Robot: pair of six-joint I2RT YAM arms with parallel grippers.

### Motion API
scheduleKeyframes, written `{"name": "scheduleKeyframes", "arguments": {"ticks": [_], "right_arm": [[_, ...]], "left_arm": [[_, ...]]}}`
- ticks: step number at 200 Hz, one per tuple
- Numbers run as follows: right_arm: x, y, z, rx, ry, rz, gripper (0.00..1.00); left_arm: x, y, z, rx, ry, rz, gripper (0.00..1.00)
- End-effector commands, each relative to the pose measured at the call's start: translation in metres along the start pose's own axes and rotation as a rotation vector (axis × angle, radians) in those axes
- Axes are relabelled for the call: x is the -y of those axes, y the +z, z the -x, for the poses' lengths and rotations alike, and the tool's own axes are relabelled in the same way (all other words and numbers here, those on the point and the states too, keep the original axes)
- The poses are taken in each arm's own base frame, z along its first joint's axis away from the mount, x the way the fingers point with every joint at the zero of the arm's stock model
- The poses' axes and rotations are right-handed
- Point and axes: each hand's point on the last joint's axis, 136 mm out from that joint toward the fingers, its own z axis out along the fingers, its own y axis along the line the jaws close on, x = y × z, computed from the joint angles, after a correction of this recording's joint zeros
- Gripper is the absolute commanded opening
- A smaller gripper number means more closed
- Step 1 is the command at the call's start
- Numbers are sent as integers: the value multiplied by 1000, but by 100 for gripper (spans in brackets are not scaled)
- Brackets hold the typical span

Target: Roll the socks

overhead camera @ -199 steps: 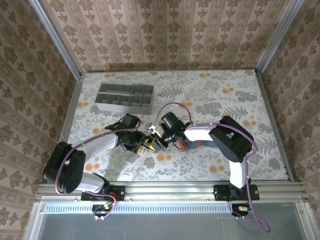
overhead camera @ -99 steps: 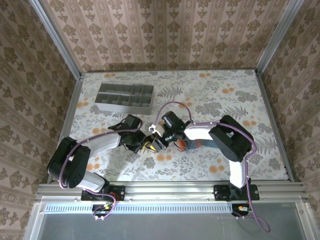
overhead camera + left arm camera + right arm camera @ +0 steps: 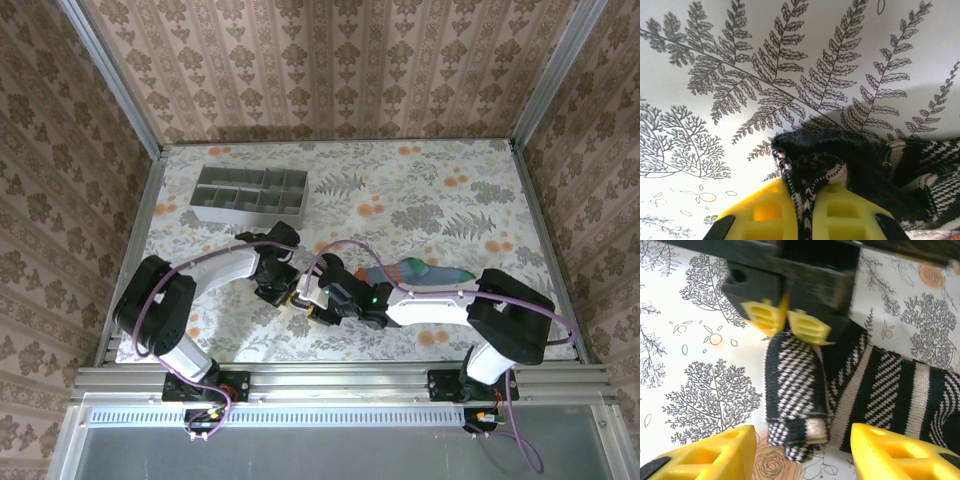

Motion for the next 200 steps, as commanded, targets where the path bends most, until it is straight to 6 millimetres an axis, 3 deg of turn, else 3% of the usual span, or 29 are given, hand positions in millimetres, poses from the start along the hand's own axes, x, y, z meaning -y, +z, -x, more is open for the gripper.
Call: {"name": "scheduleKeyframes", "arguments": {"ticks": [1,25,104,117,144,155,166,200], "right_arm": [[11,9,3,-17,-59,-122,53],[6,18,10,-23,-110,-129,54],[12,47,6,-101,-188,-188,48],[10,52,0,-127,-182,-182,40],[7,57,-22,-206,-148,-169,7],[4,57,-32,-240,-120,-143,0],[0,55,-42,-267,-87,-110,0],[-17,50,-74,-336,72,19,0]], "left_arm": [[-66,15,3,29,-69,290,0],[-60,17,2,17,-57,285,0],[-50,18,-1,-17,-46,234,0],[-46,16,0,-18,-42,210,0],[-33,3,8,4,3,142,0],[-29,-4,11,11,8,110,0],[-26,-7,13,9,6,70,0],[-21,-24,22,17,-34,-55,37]]}}
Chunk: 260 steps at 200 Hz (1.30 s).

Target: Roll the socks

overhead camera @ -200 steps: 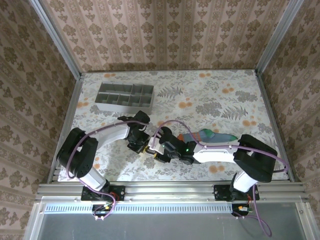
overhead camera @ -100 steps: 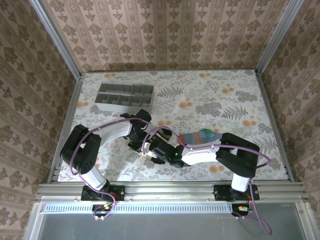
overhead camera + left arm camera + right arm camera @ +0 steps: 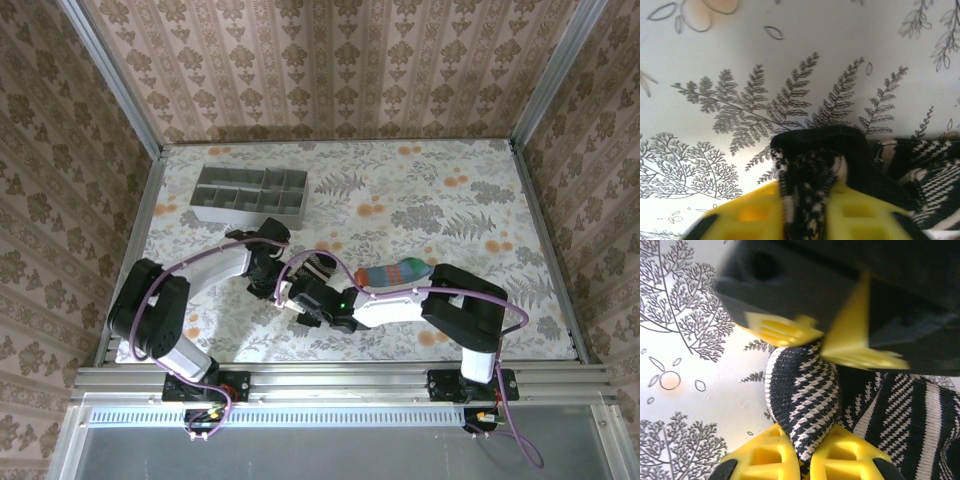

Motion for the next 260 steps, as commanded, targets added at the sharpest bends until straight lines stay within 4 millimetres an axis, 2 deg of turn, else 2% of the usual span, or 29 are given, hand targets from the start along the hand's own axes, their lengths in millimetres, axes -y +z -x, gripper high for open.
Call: {"name": "scheduleKeyframes", "arguments": {"ticks": [1,11,31,58,63,79,111,118,169,219,260], "right_arm": [[-22,8,-81,-252,134,137,0],[-29,7,-89,-264,180,182,0],[-40,5,-102,-293,271,258,0],[-49,3,-117,-335,363,323,0],[-50,3,-119,-341,376,330,0],[-52,3,-124,-347,433,362,0],[-51,4,-137,-372,546,410,0],[-50,4,-139,-376,566,418,0],[-51,5,-157,-431,671,463,0],[-50,6,-170,-483,786,485,0],[-43,5,-168,-482,875,510,0]], "left_arm": [[-18,-15,1,-10,-19,-6,38],[-16,-21,6,-1,-32,-42,45],[-10,-33,17,13,-51,-128,52],[-3,-47,24,38,-16,-194,54],[0,-51,32,50,-27,-213,54],[9,-55,30,44,12,-255,54],[19,-52,19,20,99,-273,50],[19,-50,12,12,132,-269,49],[18,-33,-4,-7,207,-262,47],[18,-21,-9,-7,246,-233,48],[16,-15,-7,7,251,-235,51]]}}
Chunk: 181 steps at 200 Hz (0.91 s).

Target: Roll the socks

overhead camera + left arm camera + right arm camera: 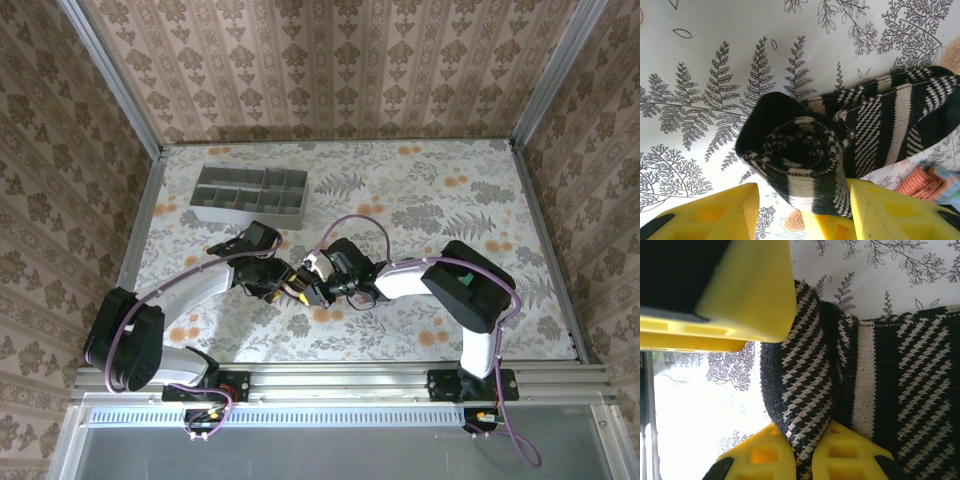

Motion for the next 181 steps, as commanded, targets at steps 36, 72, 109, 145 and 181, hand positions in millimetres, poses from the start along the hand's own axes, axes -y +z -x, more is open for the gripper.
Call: {"name": "scheduleKeyframes", "arguments": {"ticks": [36,72,109,145,181], "right_arm": [[52,-14,-149,-455,372,-168,0],[56,-14,-151,-464,431,-155,0],[60,-14,-149,-461,444,-149,0],[56,-16,-118,-406,238,-142,9],[16,-47,-42,-144,-369,-297,45]], "left_arm": [[-5,15,2,11,33,13,52],[-5,26,2,13,49,23,51],[-29,44,-2,-9,47,120,34],[-84,50,-20,-83,-89,292,0],[-110,22,-26,-27,-184,438,0]]}}
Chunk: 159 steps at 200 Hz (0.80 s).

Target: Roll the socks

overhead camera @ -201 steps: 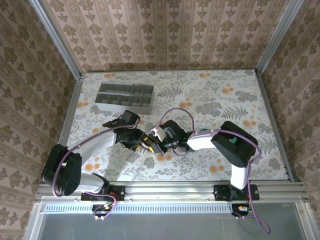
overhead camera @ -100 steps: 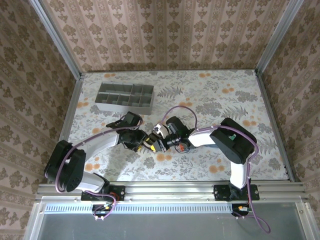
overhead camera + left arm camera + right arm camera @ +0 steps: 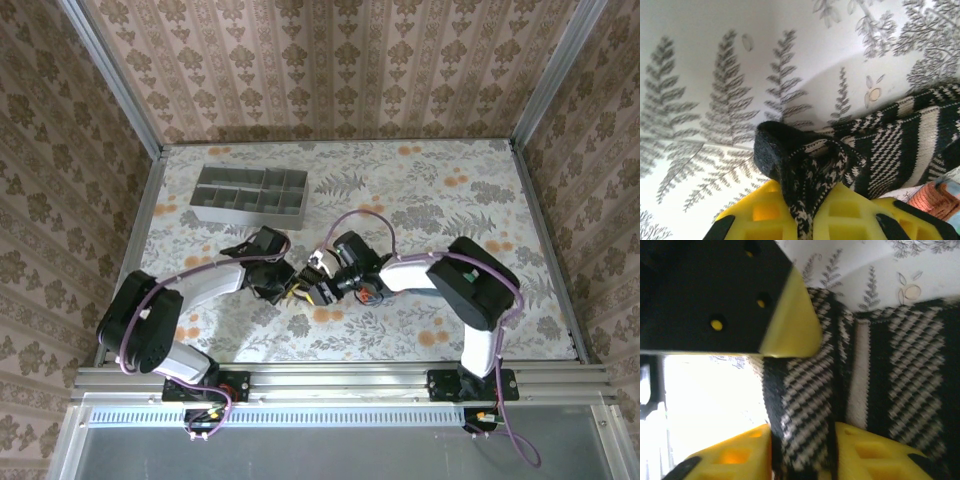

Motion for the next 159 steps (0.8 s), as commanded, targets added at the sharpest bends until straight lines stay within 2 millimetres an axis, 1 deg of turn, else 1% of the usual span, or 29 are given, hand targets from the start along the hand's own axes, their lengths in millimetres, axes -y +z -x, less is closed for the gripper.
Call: {"name": "scheduleKeyframes", "arguments": {"ticks": [1,6,12,30,40,49,80,121,138,159], "right_arm": [[10,-30,-35,-84,-327,-316,46],[3,-35,-30,-46,-414,-359,51],[-3,-39,-26,-16,-487,-400,54],[-14,-45,-18,-14,-589,-511,56],[-23,-42,-16,-10,-659,-553,56],[-27,-40,-13,3,-704,-601,57],[-37,-24,4,2,-796,-666,57],[-33,-7,19,-5,-853,-716,56],[-30,1,18,-30,-858,-713,56],[-19,9,12,-63,-819,-720,51]], "left_arm": [[-107,-8,-16,3,-157,421,0],[-105,-10,-17,7,-155,434,0],[-103,-13,-18,10,-157,449,0],[-97,-14,-22,-3,-156,499,0],[-95,-11,-24,-13,-160,517,0],[-93,-9,-25,-21,-157,528,0],[-94,-7,-26,-32,-152,551,0],[-88,0,-28,-48,-150,520,0],[-86,2,-28,-55,-148,509,0],[-84,3,-29,-63,-147,493,0]]}}
